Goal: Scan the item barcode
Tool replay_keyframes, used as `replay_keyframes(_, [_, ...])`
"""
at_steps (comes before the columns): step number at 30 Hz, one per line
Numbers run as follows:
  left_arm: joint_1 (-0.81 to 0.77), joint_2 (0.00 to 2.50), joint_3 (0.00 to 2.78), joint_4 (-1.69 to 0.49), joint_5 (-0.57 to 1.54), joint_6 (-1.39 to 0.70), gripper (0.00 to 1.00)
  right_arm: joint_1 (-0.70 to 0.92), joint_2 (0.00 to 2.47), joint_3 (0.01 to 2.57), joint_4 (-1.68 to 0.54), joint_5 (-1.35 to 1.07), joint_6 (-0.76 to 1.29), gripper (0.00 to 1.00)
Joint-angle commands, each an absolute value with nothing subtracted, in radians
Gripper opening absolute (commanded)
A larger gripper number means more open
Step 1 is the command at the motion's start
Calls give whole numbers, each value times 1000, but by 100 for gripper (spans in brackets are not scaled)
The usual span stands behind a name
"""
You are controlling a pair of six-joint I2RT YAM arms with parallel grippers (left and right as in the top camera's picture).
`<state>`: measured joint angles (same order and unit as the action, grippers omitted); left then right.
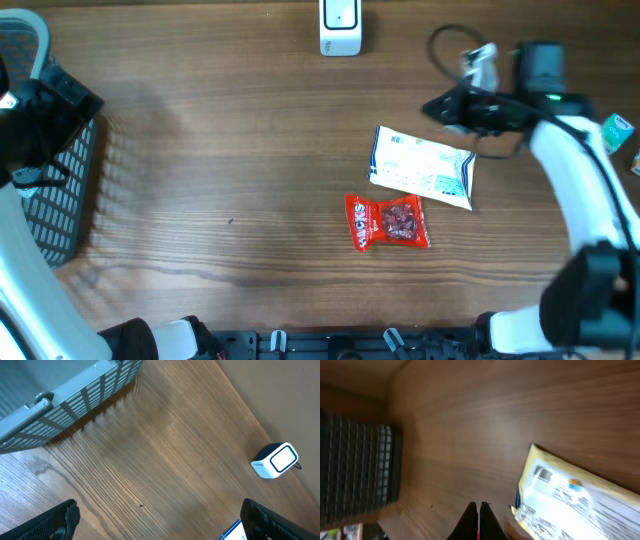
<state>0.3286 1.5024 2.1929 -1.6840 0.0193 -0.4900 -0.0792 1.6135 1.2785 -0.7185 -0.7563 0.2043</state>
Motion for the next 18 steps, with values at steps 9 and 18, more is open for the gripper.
replay_keyframes(9, [335, 1502, 2203, -1684, 9, -475, 100, -89, 1830, 923, -486, -778, 187, 4])
replay_keyframes(18, [335, 1502, 2203, -1684, 9, -475, 100, -112, 1843, 929, -500, -801, 127, 4])
